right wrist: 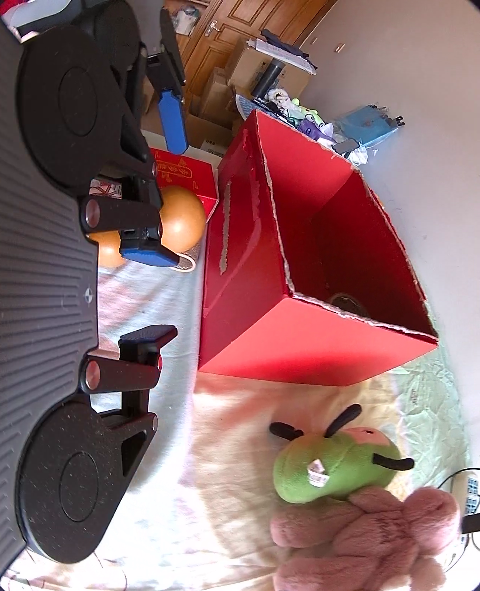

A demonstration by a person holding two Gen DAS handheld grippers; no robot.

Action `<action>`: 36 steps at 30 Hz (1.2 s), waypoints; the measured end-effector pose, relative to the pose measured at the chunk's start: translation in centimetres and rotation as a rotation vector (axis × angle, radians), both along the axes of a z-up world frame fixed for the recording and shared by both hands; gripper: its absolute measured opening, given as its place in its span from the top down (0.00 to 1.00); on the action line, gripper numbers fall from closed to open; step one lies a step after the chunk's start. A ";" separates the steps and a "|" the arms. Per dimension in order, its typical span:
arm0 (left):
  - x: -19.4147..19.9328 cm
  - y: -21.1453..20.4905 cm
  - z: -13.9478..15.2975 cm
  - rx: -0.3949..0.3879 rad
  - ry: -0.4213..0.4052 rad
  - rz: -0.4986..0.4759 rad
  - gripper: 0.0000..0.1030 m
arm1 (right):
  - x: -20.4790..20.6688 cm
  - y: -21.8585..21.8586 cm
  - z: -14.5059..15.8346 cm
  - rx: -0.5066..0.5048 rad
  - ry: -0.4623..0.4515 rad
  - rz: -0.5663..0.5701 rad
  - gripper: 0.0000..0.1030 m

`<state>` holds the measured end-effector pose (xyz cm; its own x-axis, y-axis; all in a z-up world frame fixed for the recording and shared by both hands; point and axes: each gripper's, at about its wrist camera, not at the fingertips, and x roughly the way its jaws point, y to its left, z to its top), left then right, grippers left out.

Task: Organize objects
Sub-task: 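Move the right gripper to the orange gourd and close on its neck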

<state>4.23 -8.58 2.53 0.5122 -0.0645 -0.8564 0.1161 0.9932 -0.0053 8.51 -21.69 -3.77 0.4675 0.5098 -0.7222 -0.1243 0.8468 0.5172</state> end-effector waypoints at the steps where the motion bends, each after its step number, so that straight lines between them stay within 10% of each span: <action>1: -0.2 0.1 -0.1 -0.009 0.001 -0.010 0.19 | 0.1 0.0 -0.1 0.007 0.005 0.002 0.63; 13: -1.4 1.5 -1.2 -0.206 0.020 -0.116 0.20 | 0.7 1.1 -1.1 0.133 0.062 0.086 0.64; 36: 0.8 0.1 -3.7 -0.225 0.064 -0.262 0.36 | 1.1 1.0 -3.9 0.255 0.173 0.092 0.61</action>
<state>5.02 -8.45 -1.15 0.3993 -0.3773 -0.8356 0.3595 0.9028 -0.2359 9.63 -20.66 -7.64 0.2927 0.7190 -0.6303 -0.0861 0.6763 0.7315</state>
